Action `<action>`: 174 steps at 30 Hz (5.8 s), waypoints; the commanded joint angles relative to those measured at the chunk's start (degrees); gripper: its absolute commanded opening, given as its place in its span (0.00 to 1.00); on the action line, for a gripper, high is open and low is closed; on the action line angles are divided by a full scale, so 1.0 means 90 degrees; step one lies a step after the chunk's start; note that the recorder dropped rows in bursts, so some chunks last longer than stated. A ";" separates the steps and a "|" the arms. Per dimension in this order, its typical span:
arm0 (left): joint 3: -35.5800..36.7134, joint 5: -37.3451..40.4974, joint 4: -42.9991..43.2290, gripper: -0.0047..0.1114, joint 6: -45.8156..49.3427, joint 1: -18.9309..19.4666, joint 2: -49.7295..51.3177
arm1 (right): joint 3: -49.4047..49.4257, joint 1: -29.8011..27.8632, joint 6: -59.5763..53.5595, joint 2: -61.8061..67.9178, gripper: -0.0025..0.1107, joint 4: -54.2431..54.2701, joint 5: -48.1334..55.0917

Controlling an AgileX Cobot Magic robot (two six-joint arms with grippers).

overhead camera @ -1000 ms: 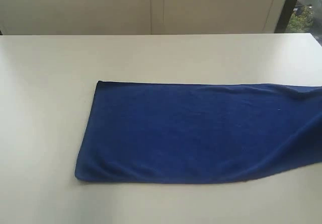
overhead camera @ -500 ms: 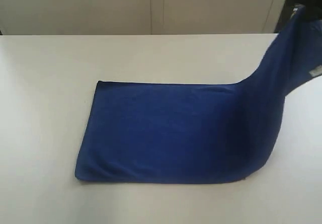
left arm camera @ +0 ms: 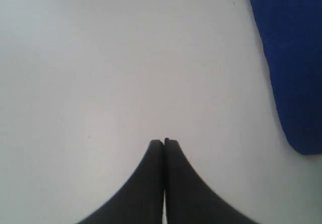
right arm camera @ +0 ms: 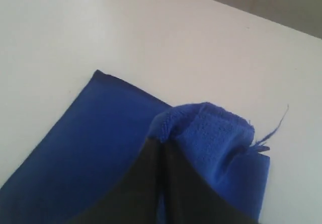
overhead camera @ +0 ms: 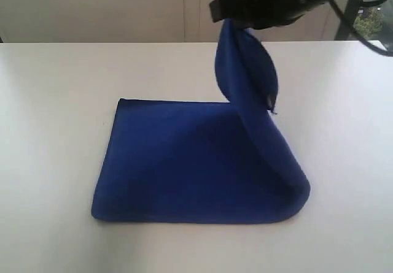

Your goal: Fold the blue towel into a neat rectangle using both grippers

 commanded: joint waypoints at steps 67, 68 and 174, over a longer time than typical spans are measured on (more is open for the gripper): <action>0.0021 0.0031 -0.0024 0.04 -0.0038 0.0012 -0.0050 | -0.1779 -0.1106 -0.0784 0.4888 0.02 -0.1432 0.0427; 0.0021 0.0031 -0.0024 0.04 -0.0038 0.0012 -0.0050 | -0.1779 -0.1143 -0.0424 0.4888 0.02 -0.1671 0.0633; 0.0021 0.0031 -0.0024 0.04 -0.0038 0.0012 -0.0050 | -0.3717 -0.0392 0.0190 0.4985 0.02 -0.0252 0.0685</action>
